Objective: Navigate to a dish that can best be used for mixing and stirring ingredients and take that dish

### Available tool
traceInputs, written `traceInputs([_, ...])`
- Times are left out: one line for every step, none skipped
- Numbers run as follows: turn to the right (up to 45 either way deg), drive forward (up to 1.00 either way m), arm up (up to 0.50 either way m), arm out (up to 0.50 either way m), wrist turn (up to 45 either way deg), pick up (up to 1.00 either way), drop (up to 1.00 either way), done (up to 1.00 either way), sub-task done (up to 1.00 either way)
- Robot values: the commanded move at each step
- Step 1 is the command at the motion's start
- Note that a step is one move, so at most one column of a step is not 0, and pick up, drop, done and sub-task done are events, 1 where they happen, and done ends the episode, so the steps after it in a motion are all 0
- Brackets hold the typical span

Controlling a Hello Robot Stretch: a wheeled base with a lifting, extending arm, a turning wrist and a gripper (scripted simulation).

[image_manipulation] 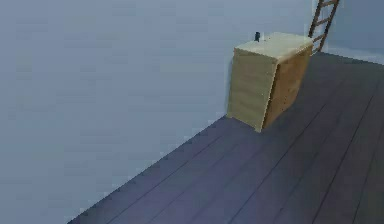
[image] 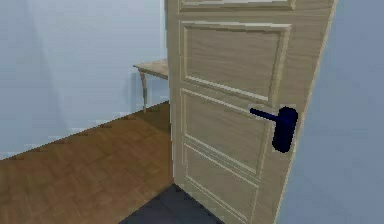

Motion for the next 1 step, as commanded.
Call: traceInputs([-15.0,0.00,0.00,0.00,0.0,0.00,0.00,0.00,0.00])
